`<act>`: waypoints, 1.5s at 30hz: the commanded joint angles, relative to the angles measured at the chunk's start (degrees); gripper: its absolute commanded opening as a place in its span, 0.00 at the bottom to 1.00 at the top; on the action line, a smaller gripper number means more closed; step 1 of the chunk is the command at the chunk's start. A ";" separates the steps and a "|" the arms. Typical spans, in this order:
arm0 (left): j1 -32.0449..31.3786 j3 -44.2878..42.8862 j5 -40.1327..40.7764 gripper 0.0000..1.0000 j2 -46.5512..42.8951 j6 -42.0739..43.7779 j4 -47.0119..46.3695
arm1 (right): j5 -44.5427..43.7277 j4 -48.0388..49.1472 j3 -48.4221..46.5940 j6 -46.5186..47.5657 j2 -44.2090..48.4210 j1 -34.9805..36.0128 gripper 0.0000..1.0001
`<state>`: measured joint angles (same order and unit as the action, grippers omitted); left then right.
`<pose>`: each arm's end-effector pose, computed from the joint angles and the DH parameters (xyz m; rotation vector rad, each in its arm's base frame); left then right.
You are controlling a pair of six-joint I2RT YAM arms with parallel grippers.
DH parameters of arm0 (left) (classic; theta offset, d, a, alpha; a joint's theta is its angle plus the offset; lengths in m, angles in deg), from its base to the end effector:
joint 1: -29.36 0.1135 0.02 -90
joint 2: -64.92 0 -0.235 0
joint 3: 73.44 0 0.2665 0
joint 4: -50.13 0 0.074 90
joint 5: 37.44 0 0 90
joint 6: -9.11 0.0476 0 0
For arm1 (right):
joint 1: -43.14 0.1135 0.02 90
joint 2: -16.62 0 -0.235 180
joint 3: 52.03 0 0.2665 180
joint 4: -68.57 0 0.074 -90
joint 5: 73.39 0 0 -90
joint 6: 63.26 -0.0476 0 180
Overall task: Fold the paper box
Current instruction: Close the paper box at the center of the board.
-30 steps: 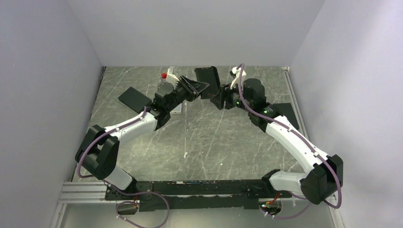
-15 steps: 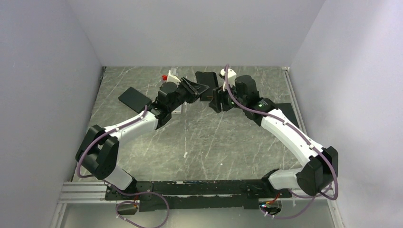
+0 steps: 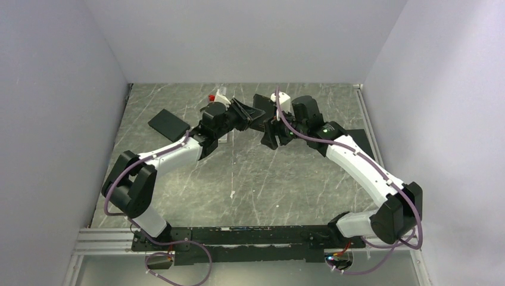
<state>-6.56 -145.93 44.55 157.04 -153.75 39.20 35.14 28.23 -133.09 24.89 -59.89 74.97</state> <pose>0.3196 -0.2397 0.2405 -0.5129 1.9103 -1.4588 0.2703 0.1856 0.2935 -0.7580 2.1098 0.6801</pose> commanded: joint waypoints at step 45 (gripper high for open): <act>12.10 15.36 -51.51 0.00 -21.86 24.05 -44.64 | 72.63 4.07 -6.98 27.74 8.90 -27.10 0.65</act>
<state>5.29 -130.76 -2.71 136.45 -131.65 3.50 96.25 54.46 -130.35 25.37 -50.82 47.35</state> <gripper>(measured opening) 0.324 0.637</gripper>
